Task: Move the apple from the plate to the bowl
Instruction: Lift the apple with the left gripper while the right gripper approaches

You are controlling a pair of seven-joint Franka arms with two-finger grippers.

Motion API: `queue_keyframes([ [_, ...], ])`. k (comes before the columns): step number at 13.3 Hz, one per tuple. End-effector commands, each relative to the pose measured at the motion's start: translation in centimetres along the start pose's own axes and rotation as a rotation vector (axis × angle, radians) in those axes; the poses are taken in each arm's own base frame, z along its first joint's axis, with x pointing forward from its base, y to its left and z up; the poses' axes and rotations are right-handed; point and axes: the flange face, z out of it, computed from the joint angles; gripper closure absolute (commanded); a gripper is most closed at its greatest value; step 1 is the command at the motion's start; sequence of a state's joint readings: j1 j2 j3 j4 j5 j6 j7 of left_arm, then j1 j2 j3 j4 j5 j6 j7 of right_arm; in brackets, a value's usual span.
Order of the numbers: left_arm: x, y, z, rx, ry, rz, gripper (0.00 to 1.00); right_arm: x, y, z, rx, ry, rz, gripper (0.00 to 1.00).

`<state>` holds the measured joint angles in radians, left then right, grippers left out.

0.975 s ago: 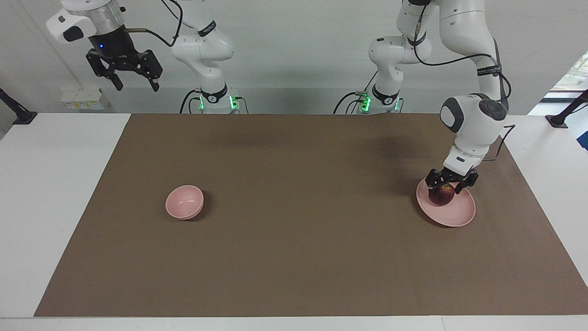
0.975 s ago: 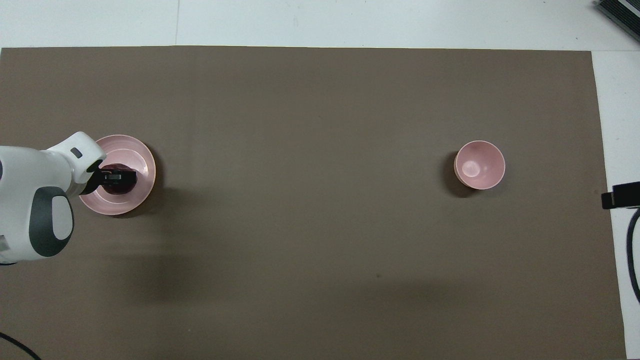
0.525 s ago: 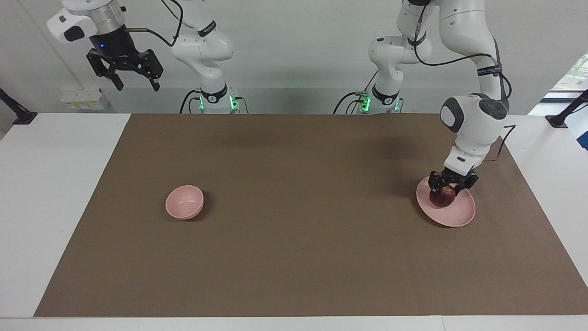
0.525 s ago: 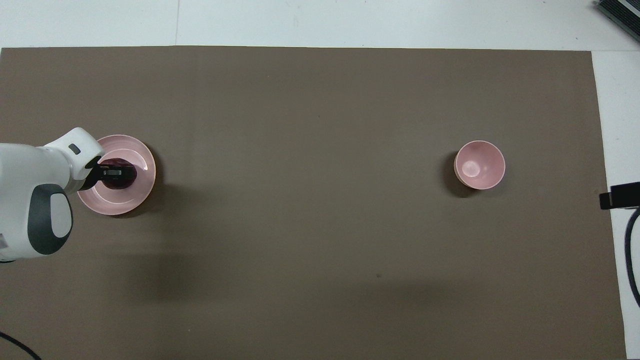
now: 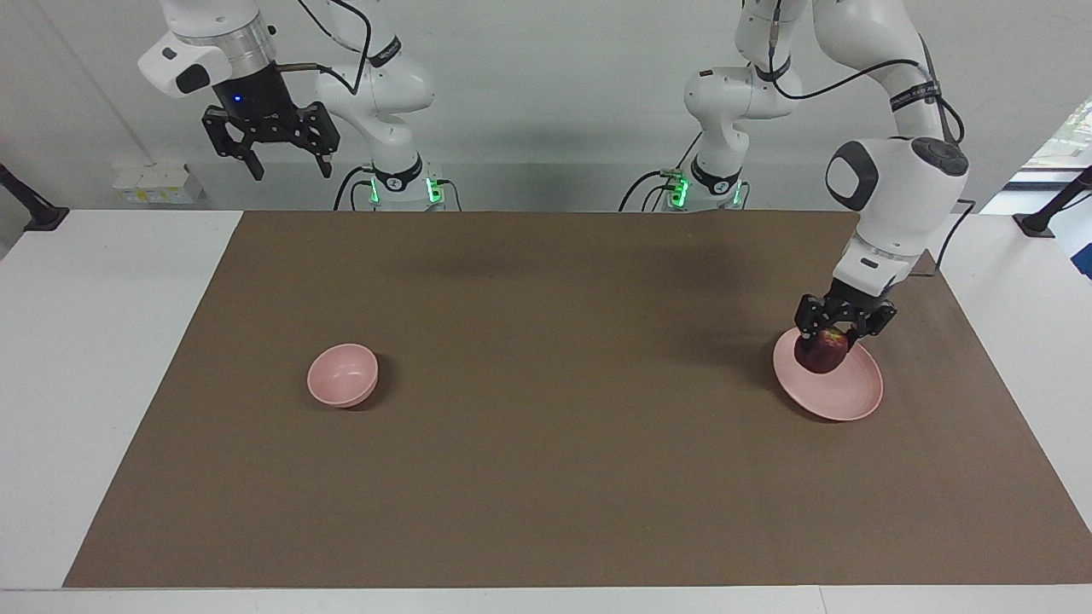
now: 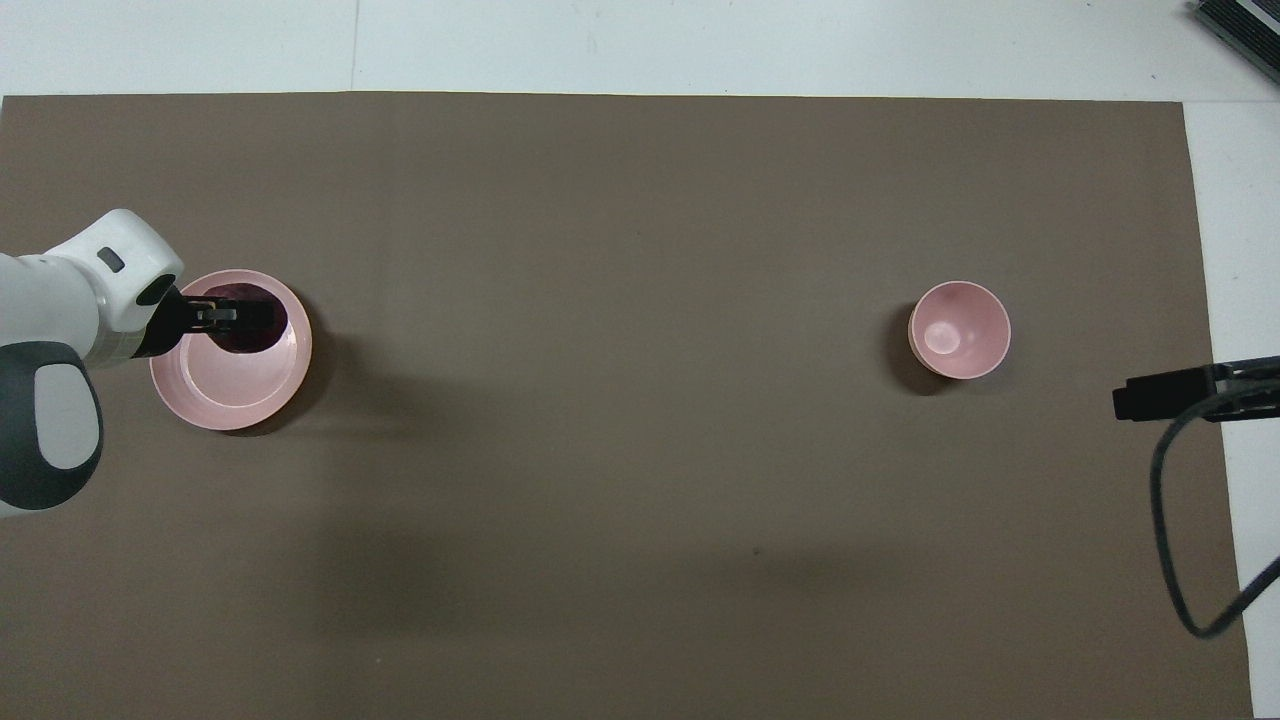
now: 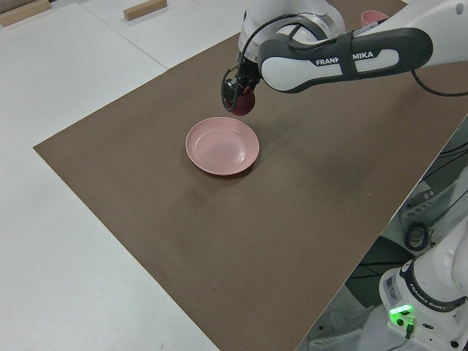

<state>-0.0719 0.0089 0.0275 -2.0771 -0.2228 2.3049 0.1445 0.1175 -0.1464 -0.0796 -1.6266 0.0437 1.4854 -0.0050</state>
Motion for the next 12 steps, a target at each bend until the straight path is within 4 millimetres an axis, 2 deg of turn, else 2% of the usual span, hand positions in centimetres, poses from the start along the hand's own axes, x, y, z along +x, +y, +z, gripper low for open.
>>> queue_keyframes([
  [1, 0.0, 3.8, -1.8, -0.117, -0.007, -0.013, 1.0, 0.3, -0.7, 2.4, 0.11, 0.039, -0.024, 0.0],
  [3, -0.2, 6.5, -1.9, -0.216, -0.026, -0.044, 1.0, 1.0, -2.0, 3.5, 0.165, 0.036, -0.019, 0.0],
  [4, -0.2, 8.1, -2.6, -0.306, -0.027, -0.081, 1.0, 1.7, -3.2, 4.4, 0.212, 0.04, 0.018, 0.0],
  [7, -1.1, 12.2, -3.6, -0.439, -0.043, -0.102, 1.0, 3.7, -4.1, 6.5, 0.343, 0.049, 0.188, 0.0],
  [9, -1.2, 13.3, -3.8, -0.533, -0.043, -0.159, 1.0, 5.6, -5.9, 8.1, 0.461, 0.023, 0.353, 0.0],
  [11, -1.6, 16.0, -3.9, -0.621, -0.054, -0.183, 1.0, 6.8, -7.8, 8.7, 0.591, -0.03, 0.579, 0.0],
  [12, -2.2, 17.9, -3.7, -0.654, -0.067, -0.177, 1.0, 7.3, -9.5, 9.5, 0.63, -0.074, 0.678, 0.0],
])
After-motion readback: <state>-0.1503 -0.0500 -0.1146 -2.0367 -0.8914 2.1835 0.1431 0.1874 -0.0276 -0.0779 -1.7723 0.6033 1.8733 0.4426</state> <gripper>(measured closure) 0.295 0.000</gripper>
